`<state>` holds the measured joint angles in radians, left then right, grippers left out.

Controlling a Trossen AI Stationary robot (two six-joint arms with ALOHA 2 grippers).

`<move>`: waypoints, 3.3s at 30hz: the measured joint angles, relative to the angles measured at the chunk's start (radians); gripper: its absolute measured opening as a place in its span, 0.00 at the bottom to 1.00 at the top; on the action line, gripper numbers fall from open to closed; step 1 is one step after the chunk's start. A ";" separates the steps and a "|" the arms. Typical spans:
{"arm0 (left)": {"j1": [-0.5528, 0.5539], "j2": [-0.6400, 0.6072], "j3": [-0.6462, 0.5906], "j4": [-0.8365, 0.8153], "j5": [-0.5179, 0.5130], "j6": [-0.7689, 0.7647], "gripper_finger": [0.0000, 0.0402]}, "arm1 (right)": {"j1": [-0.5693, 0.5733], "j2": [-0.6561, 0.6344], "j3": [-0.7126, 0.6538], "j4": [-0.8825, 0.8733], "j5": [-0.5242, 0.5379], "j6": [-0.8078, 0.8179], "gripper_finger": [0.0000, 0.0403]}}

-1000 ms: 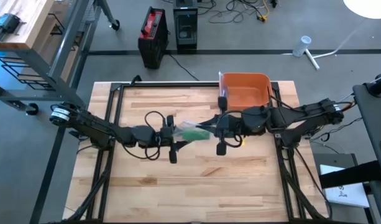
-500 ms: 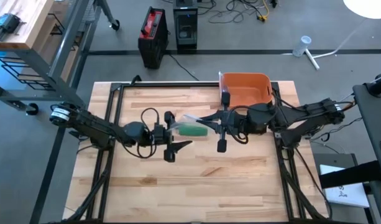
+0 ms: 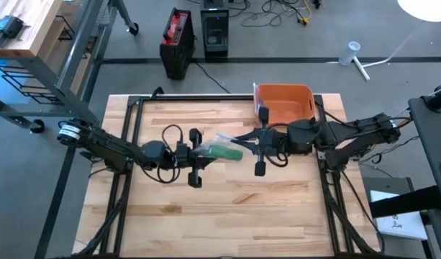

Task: Roll bandage
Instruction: Put the rolled green bandage inside the transparent zip bag

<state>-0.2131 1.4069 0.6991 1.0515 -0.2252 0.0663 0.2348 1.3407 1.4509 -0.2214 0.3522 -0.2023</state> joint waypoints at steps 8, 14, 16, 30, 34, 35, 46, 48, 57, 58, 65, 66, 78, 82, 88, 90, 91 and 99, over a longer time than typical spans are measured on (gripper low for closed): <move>0.000 -0.016 0.000 0.010 -0.008 -0.033 0.01 | 0.000 0.000 0.000 -0.152 -0.001 0.057 0.01; 0.000 -0.018 0.000 -0.032 -0.037 -0.074 0.02 | 0.000 -0.012 0.000 -0.134 -0.001 0.026 0.01; 0.000 -0.018 0.000 -0.050 -0.037 -0.083 0.05 | 0.000 -0.015 0.000 -0.125 -0.001 0.018 0.01; 0.000 -0.021 -0.001 -0.034 0.085 -0.070 0.25 | 0.000 -0.018 0.000 -0.112 0.034 0.008 0.01; 0.000 -0.022 -0.001 -0.032 0.031 -0.076 0.25 | 0.000 -0.018 0.000 -0.121 0.034 0.009 0.01; 0.000 -0.022 -0.001 -0.030 0.029 -0.077 0.25 | 0.000 -0.018 0.000 -0.122 0.034 0.009 0.01; 0.000 -0.030 -0.001 -0.003 -0.001 -0.122 0.29 | 0.000 -0.018 0.000 -0.132 0.034 0.010 0.01; 0.000 -0.030 -0.001 -0.010 -0.001 -0.131 0.31 | 0.000 -0.018 0.000 -0.134 0.034 0.011 0.01; 0.000 -0.031 -0.002 -0.039 -0.004 -0.125 0.33 | 0.000 -0.018 0.000 -0.134 0.034 0.011 0.01; 0.000 -0.031 -0.002 -0.039 -0.004 -0.120 0.32 | 0.000 -0.018 0.000 -0.134 0.034 0.010 0.01; 0.000 -0.031 -0.001 -0.007 -0.004 -0.112 0.13 | 0.000 -0.018 0.000 -0.141 0.034 0.009 0.01; 0.000 -0.031 -0.001 0.007 -0.004 -0.113 0.08 | 0.000 -0.018 0.000 -0.141 0.034 0.009 0.01; -0.002 0.036 -0.009 0.085 -0.136 -0.158 0.00 | 0.001 -0.018 0.000 -0.050 0.074 -0.037 0.01; -0.001 0.099 -0.007 0.174 -0.136 -0.162 0.00 | -0.010 0.000 0.000 -0.018 0.321 -0.087 0.01; -0.003 0.178 -0.011 0.177 -0.129 -0.158 0.01 | -0.012 0.024 0.000 -0.200 0.145 -0.094 0.01; -0.003 0.179 -0.016 0.146 -0.133 -0.154 0.03 | -0.013 0.021 0.000 -0.237 0.274 -0.080 0.01; -0.003 0.179 -0.025 0.133 -0.136 -0.154 0.04 | -0.019 0.016 0.000 -0.259 0.380 -0.076 0.01; -0.004 0.107 -0.163 0.131 -0.213 -0.154 0.24 | -0.038 0.003 0.002 -0.320 0.531 0.043 0.01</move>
<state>-0.2171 1.5136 0.5357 1.1822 -0.4381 -0.0878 0.1967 1.3440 1.4526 -0.5416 0.8836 -0.1591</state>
